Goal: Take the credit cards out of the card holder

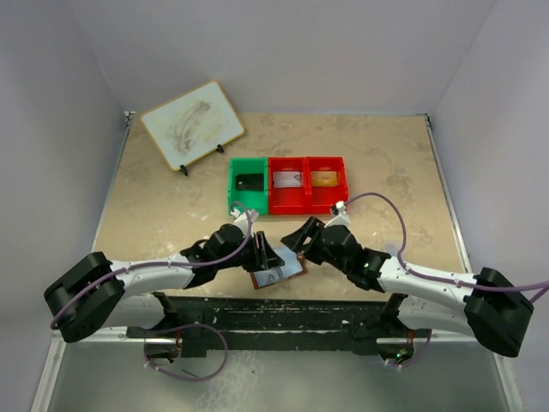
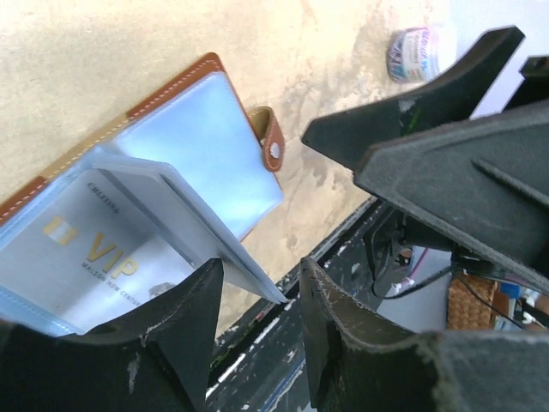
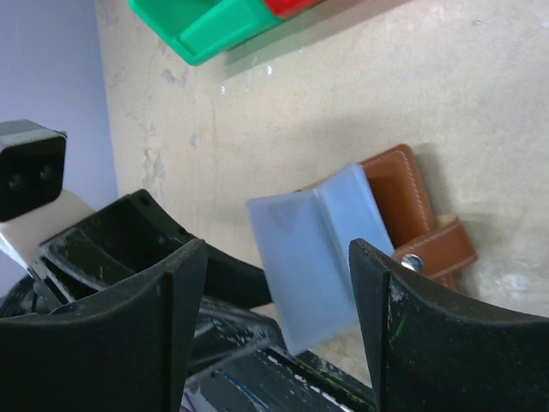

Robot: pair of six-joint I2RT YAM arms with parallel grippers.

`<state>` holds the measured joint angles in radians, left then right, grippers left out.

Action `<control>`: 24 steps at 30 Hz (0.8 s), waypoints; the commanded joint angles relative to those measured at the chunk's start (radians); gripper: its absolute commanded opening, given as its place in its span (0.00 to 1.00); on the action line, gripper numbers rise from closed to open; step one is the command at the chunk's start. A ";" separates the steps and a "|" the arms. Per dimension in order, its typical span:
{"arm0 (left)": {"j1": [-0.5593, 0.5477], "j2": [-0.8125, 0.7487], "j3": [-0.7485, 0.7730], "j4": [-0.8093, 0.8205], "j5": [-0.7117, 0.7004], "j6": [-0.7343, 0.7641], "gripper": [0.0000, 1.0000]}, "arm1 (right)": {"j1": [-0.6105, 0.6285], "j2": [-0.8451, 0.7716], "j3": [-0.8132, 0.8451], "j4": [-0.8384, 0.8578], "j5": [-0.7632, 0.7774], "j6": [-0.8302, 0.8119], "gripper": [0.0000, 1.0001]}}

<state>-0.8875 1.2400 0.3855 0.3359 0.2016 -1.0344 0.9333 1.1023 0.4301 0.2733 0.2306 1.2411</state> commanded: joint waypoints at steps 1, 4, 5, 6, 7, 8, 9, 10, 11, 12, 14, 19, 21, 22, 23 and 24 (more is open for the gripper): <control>-0.019 0.025 0.034 -0.003 -0.066 0.013 0.38 | -0.007 -0.062 -0.053 -0.031 0.019 0.005 0.70; -0.036 0.038 0.042 -0.004 -0.083 0.011 0.37 | -0.007 -0.111 -0.094 0.000 -0.011 0.012 0.68; -0.041 0.041 0.044 -0.005 -0.086 0.013 0.36 | -0.008 -0.126 -0.107 0.011 -0.021 0.014 0.68; -0.045 0.044 0.048 -0.008 -0.091 0.014 0.36 | -0.007 -0.138 -0.119 0.021 -0.029 0.016 0.67; -0.049 0.045 0.050 -0.013 -0.099 0.015 0.35 | -0.007 -0.148 -0.129 0.037 -0.039 0.015 0.65; -0.053 0.043 0.054 -0.017 -0.109 0.016 0.34 | -0.007 -0.157 -0.139 0.052 -0.049 0.008 0.64; -0.055 0.042 0.055 -0.020 -0.115 0.016 0.33 | -0.007 -0.164 -0.149 0.067 -0.059 0.004 0.63; -0.056 0.040 0.058 -0.025 -0.119 0.017 0.33 | -0.007 -0.165 -0.154 0.082 -0.069 -0.005 0.61; -0.057 0.038 0.063 -0.034 -0.123 0.018 0.31 | -0.007 -0.162 -0.158 0.094 -0.080 -0.016 0.59; -0.057 0.036 0.067 -0.043 -0.128 0.021 0.29 | -0.007 -0.157 -0.155 0.099 -0.091 -0.023 0.58; -0.057 0.033 0.075 -0.069 -0.141 0.027 0.23 | -0.007 -0.136 -0.142 0.088 -0.103 -0.029 0.57; -0.059 0.028 0.106 -0.147 -0.162 0.056 0.15 | -0.007 -0.086 -0.121 0.074 -0.124 -0.044 0.56; -0.059 0.025 0.117 -0.174 -0.170 0.069 0.19 | -0.007 -0.066 -0.113 0.079 -0.139 -0.058 0.56; -0.059 0.023 0.121 -0.191 -0.178 0.075 0.22 | -0.007 -0.059 -0.107 0.081 -0.144 -0.062 0.56; -0.059 0.020 0.125 -0.204 -0.182 0.083 0.28 | -0.008 -0.047 -0.102 0.082 -0.149 -0.067 0.57; -0.059 0.014 0.129 -0.213 -0.184 0.089 0.33 | -0.007 -0.038 -0.097 0.082 -0.152 -0.071 0.58</control>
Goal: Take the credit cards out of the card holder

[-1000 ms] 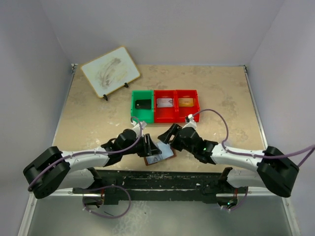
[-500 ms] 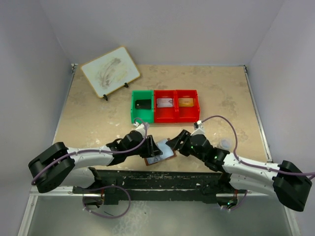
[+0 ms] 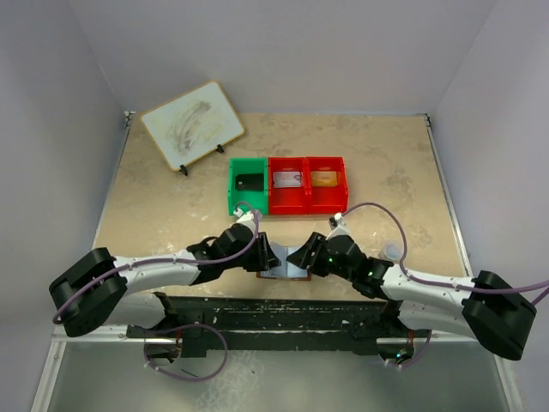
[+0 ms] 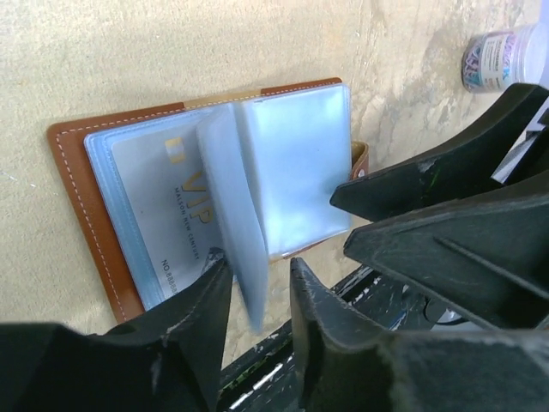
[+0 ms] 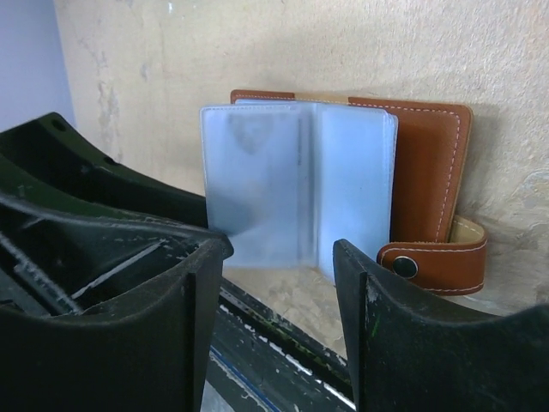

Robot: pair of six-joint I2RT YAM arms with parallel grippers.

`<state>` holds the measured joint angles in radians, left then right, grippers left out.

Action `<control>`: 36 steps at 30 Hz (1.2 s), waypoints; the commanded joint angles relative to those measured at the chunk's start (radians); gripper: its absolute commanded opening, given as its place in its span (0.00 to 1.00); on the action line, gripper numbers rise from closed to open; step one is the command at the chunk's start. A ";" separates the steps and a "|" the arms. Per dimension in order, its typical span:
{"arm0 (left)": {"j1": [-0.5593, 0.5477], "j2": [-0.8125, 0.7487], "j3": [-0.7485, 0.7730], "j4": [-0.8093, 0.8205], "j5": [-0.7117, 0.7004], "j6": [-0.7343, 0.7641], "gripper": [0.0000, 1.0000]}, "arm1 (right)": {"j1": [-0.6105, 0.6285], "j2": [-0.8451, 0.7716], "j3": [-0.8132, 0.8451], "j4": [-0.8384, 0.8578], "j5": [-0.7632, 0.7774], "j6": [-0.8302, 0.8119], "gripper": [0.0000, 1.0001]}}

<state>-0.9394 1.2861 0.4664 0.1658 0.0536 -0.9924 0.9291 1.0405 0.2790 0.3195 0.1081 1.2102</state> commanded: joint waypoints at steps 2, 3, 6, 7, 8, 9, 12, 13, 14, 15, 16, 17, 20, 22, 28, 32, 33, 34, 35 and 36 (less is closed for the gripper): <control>-0.011 -0.048 0.040 -0.036 -0.033 0.056 0.42 | -0.003 0.039 0.064 0.037 -0.035 -0.048 0.59; -0.012 -0.058 0.035 -0.027 -0.027 0.058 0.47 | -0.003 0.047 0.069 0.037 -0.037 -0.050 0.59; -0.019 -0.063 0.037 0.015 0.010 0.053 0.54 | -0.003 0.057 0.084 0.006 -0.013 -0.033 0.62; -0.025 -0.057 0.042 0.028 0.018 0.048 0.54 | -0.003 0.057 0.095 -0.023 0.013 -0.026 0.63; -0.033 -0.049 0.054 0.038 0.021 0.045 0.54 | -0.004 0.051 0.115 -0.093 0.054 -0.007 0.65; -0.044 -0.039 0.063 0.045 0.020 0.044 0.54 | -0.003 0.044 0.138 -0.178 0.111 0.016 0.67; -0.066 0.003 0.088 0.048 0.009 0.050 0.54 | -0.004 -0.007 0.184 -0.358 0.237 0.011 0.70; -0.071 0.017 0.090 0.053 0.001 0.049 0.53 | -0.009 -0.030 0.187 -0.367 0.249 -0.012 0.71; -0.077 0.029 0.090 0.068 0.001 0.048 0.53 | -0.014 -0.053 0.191 -0.377 0.257 -0.026 0.72; -0.081 0.041 0.092 0.082 0.005 0.045 0.53 | -0.015 -0.079 0.192 -0.390 0.271 -0.032 0.72; -0.085 0.053 0.098 0.094 0.009 0.042 0.52 | -0.017 -0.101 0.192 -0.414 0.290 -0.023 0.72; -0.091 0.062 0.106 0.099 0.011 0.041 0.51 | -0.022 -0.128 0.191 -0.439 0.314 -0.007 0.74; -0.108 0.088 0.130 0.111 0.001 0.047 0.51 | -0.039 -0.204 0.159 -0.414 0.322 -0.025 0.75; -0.111 0.104 0.146 0.128 -0.005 0.045 0.50 | -0.061 -0.233 0.134 -0.377 0.293 -0.050 0.75; -0.119 0.160 0.220 0.137 -0.020 0.035 0.52 | -0.152 -0.242 0.123 -0.392 0.268 -0.067 0.76; -0.127 0.206 0.238 0.135 -0.052 0.027 0.53 | -0.211 -0.231 0.129 -0.380 0.221 -0.101 0.76; -0.127 0.214 0.236 0.132 -0.059 0.026 0.52 | -0.220 -0.232 0.126 -0.373 0.208 -0.105 0.76; -0.127 0.218 0.232 0.131 -0.063 0.025 0.52 | -0.226 -0.236 0.120 -0.361 0.197 -0.107 0.76; -0.126 0.222 0.226 0.131 -0.063 0.023 0.52 | -0.230 -0.241 0.111 -0.347 0.185 -0.108 0.76; -0.127 0.219 0.218 0.134 -0.064 0.021 0.52 | -0.231 -0.247 0.097 -0.326 0.172 -0.109 0.76</control>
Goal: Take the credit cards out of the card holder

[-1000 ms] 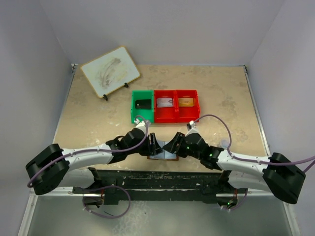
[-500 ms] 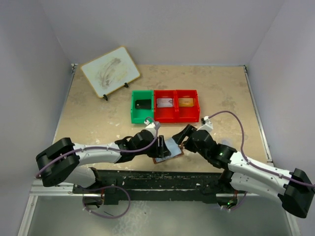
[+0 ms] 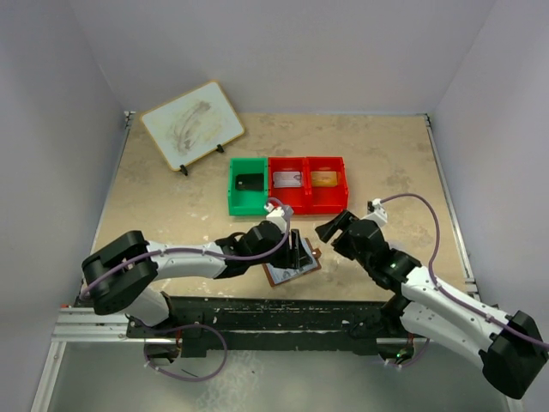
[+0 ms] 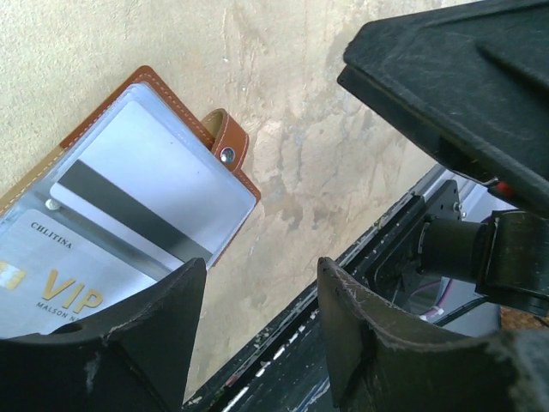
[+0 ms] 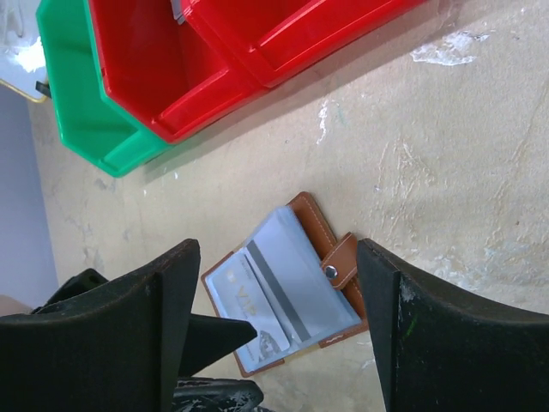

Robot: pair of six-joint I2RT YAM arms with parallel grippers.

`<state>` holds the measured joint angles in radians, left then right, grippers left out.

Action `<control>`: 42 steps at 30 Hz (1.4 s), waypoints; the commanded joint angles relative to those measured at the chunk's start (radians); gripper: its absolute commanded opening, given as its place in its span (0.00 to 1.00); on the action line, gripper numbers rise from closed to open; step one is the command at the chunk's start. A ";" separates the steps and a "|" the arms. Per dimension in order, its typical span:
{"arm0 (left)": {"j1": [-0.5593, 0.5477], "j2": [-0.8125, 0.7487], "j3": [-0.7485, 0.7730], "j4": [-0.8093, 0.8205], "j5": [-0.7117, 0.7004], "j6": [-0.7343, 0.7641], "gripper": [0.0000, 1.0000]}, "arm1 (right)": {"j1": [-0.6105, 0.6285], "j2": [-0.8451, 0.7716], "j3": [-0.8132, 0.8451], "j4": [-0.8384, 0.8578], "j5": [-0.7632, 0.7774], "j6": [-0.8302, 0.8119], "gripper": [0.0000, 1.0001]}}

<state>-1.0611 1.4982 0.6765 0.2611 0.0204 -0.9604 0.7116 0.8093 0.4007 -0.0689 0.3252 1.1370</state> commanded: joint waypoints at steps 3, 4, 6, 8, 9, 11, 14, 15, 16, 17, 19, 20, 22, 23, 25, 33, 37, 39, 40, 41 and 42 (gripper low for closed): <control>-0.007 -0.003 -0.017 0.044 -0.040 -0.018 0.52 | -0.017 -0.022 -0.057 0.131 -0.095 -0.040 0.76; -0.007 -0.009 -0.022 0.043 -0.040 -0.018 0.52 | -0.017 -0.020 -0.064 0.150 -0.114 -0.047 0.76; -0.008 -0.032 -0.034 0.036 -0.050 -0.020 0.52 | -0.017 -0.012 -0.071 0.185 -0.165 -0.072 0.74; -0.010 -0.067 -0.051 0.024 -0.076 -0.020 0.52 | -0.017 0.002 -0.072 0.220 -0.214 -0.105 0.72; -0.010 -0.088 -0.059 0.004 -0.096 -0.023 0.52 | -0.017 0.008 -0.068 0.231 -0.239 -0.121 0.70; -0.010 -0.137 -0.084 -0.032 -0.141 -0.026 0.53 | -0.016 0.025 -0.059 0.252 -0.279 -0.152 0.66; -0.010 -0.215 -0.119 -0.107 -0.215 -0.035 0.52 | -0.017 0.055 -0.059 0.306 -0.340 -0.182 0.62; -0.010 -0.240 -0.133 -0.131 -0.236 -0.039 0.52 | -0.017 0.070 -0.061 0.336 -0.348 -0.198 0.61; -0.010 -0.264 -0.151 -0.152 -0.254 -0.045 0.53 | -0.016 0.083 -0.064 0.376 -0.357 -0.211 0.60; -0.010 -0.288 -0.163 -0.173 -0.275 -0.054 0.52 | -0.015 0.105 -0.064 0.405 -0.390 -0.226 0.59; -0.010 -0.304 -0.179 -0.211 -0.293 -0.069 0.52 | -0.014 0.159 -0.062 0.458 -0.450 -0.241 0.55; -0.010 -0.305 -0.183 -0.227 -0.306 -0.076 0.51 | -0.015 0.190 -0.060 0.480 -0.478 -0.249 0.53; -0.010 -0.304 -0.196 -0.229 -0.302 -0.087 0.50 | -0.014 0.251 -0.052 0.510 -0.518 -0.255 0.49; -0.010 -0.302 -0.202 -0.222 -0.296 -0.092 0.50 | -0.014 0.281 -0.050 0.522 -0.529 -0.257 0.48; -0.010 -0.297 -0.206 -0.219 -0.294 -0.100 0.50 | -0.013 0.330 -0.046 0.537 -0.554 -0.257 0.45; -0.010 -0.265 -0.183 -0.226 -0.299 -0.092 0.49 | 0.015 0.467 0.004 0.541 -0.597 -0.276 0.43; -0.010 -0.250 -0.172 -0.209 -0.283 -0.089 0.46 | 0.028 0.526 0.063 0.503 -0.592 -0.301 0.42; -0.010 -0.239 -0.162 -0.169 -0.212 -0.054 0.45 | 0.028 0.562 0.081 0.467 -0.557 -0.301 0.39; -0.010 -0.225 -0.146 -0.179 -0.196 -0.042 0.44 | 0.028 0.576 0.080 0.449 -0.525 -0.286 0.39; -0.010 -0.214 -0.130 -0.197 -0.191 -0.035 0.43 | 0.028 0.589 0.070 0.448 -0.507 -0.272 0.38; -0.010 -0.205 -0.121 -0.204 -0.184 -0.027 0.43 | 0.028 0.601 0.053 0.463 -0.507 -0.258 0.38</control>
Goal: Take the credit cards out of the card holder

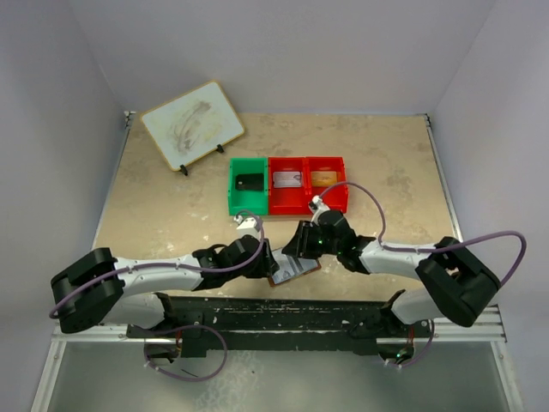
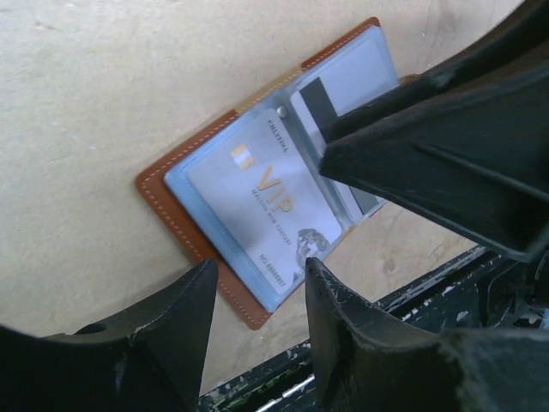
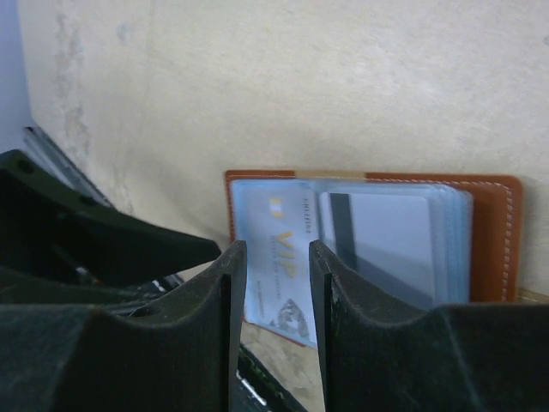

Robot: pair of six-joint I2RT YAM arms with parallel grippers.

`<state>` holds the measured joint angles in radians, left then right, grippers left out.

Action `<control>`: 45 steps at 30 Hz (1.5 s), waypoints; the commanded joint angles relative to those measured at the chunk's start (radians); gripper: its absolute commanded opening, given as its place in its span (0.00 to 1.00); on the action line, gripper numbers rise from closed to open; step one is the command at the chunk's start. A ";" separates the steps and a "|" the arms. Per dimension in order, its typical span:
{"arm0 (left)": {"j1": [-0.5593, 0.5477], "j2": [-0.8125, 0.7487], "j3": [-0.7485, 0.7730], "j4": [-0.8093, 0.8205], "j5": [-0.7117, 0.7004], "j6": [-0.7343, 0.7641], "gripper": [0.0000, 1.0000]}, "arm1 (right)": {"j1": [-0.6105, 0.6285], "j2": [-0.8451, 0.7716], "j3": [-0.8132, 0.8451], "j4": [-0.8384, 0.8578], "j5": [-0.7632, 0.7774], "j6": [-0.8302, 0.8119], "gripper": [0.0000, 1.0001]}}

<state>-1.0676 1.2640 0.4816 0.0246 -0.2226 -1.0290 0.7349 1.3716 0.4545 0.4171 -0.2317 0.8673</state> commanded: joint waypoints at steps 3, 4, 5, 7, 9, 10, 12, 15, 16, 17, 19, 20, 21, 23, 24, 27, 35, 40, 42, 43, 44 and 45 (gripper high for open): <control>-0.003 0.033 0.075 0.035 0.064 0.054 0.41 | 0.004 0.082 -0.064 0.101 -0.012 0.054 0.37; -0.003 0.033 0.071 0.037 0.056 0.051 0.41 | 0.004 0.094 -0.087 0.143 -0.028 0.071 0.35; -0.003 0.034 0.065 0.043 0.050 0.048 0.40 | 0.005 0.105 -0.108 0.173 -0.033 0.089 0.34; -0.003 0.041 0.054 0.059 0.049 0.041 0.38 | 0.006 0.119 -0.146 0.214 -0.031 0.120 0.33; -0.003 0.055 0.052 0.063 0.050 0.033 0.35 | 0.006 0.126 -0.179 0.242 -0.026 0.149 0.33; -0.003 0.064 0.052 0.064 0.055 0.033 0.34 | 0.006 0.128 -0.193 0.259 -0.027 0.160 0.33; -0.004 0.077 0.047 0.074 0.066 0.036 0.32 | 0.007 0.131 -0.225 0.313 -0.037 0.187 0.33; -0.004 0.092 0.039 0.084 0.060 0.034 0.30 | 0.017 0.137 -0.246 0.362 -0.043 0.219 0.33; -0.005 0.100 0.039 0.078 0.053 0.028 0.30 | 0.021 0.139 -0.248 0.369 -0.040 0.228 0.32; -0.004 0.109 0.036 0.074 0.046 0.025 0.29 | 0.026 0.140 -0.248 0.374 -0.037 0.233 0.32; -0.005 0.119 0.028 0.079 0.044 0.018 0.27 | 0.037 0.147 -0.247 0.387 -0.038 0.240 0.32; -0.005 0.124 0.023 0.077 0.039 0.015 0.26 | 0.042 0.152 -0.244 0.391 -0.038 0.245 0.32; -0.005 0.126 0.019 0.072 0.032 0.011 0.26 | 0.051 0.156 -0.242 0.395 -0.035 0.253 0.31; -0.006 0.126 0.017 0.039 0.008 0.005 0.26 | 0.074 0.159 -0.244 0.408 -0.018 0.276 0.29; -0.007 0.124 0.019 0.014 -0.011 0.002 0.26 | 0.088 0.154 -0.250 0.412 0.004 0.299 0.28; -0.011 0.113 0.017 -0.035 -0.039 0.011 0.26 | 0.119 0.130 -0.282 0.461 0.064 0.360 0.27; -0.011 0.103 0.006 -0.064 -0.047 0.021 0.26 | 0.120 0.093 -0.269 0.436 0.075 0.363 0.27; -0.011 0.101 0.020 -0.085 -0.060 0.021 0.25 | 0.120 0.070 -0.285 0.427 0.092 0.391 0.29; -0.011 0.096 0.023 -0.091 -0.063 0.024 0.25 | 0.120 0.070 -0.285 0.431 0.089 0.388 0.28; -0.011 0.093 0.023 -0.093 -0.063 0.026 0.25 | 0.120 0.074 -0.282 0.431 0.083 0.384 0.28; -0.011 0.086 0.023 -0.093 -0.063 0.028 0.25 | 0.120 0.080 -0.277 0.431 0.073 0.380 0.27; -0.011 0.081 0.023 -0.091 -0.063 0.030 0.25 | 0.120 0.088 -0.271 0.437 0.067 0.377 0.26</control>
<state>-1.0767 1.3609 0.5129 0.0341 -0.2424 -1.0138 0.8509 1.4551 0.1802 0.8654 -0.1741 1.2465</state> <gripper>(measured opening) 0.252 0.274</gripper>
